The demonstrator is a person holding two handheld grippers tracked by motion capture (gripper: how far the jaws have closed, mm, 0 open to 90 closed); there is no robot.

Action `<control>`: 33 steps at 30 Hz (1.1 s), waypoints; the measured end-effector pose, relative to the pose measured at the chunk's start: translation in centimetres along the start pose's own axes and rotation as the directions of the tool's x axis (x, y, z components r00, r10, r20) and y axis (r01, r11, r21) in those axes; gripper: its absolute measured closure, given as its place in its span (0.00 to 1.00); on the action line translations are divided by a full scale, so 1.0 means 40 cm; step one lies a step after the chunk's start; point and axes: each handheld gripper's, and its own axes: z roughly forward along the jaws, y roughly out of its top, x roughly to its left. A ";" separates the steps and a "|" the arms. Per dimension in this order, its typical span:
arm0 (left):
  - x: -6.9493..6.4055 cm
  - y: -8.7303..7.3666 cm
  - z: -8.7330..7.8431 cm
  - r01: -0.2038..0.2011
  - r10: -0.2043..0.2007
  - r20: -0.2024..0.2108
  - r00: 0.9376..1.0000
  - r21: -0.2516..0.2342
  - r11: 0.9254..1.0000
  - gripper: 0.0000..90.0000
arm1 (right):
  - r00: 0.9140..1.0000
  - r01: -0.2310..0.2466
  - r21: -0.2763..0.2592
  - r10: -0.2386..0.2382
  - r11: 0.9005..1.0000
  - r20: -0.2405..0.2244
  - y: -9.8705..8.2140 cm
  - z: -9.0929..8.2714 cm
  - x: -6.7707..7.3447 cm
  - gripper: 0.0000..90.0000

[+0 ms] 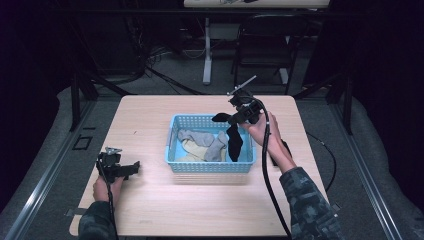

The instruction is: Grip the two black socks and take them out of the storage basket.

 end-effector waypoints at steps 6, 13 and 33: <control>0.000 0.000 0.000 0.000 0.000 0.000 1.000 0.000 1.000 0.02 | 1.000 -0.003 -0.032 0.003 0.999 0.004 0.007 -0.031 -0.005 0.96; 0.000 0.000 0.000 0.000 0.000 0.000 1.000 0.000 1.000 0.02 | 1.000 -0.003 -0.042 0.003 0.999 0.014 0.010 -0.055 -0.018 0.96; 0.000 0.000 0.000 0.001 -0.001 0.000 1.000 0.000 1.000 0.02 | 0.999 -0.001 -0.112 0.007 0.994 0.054 0.013 -0.172 -0.043 0.96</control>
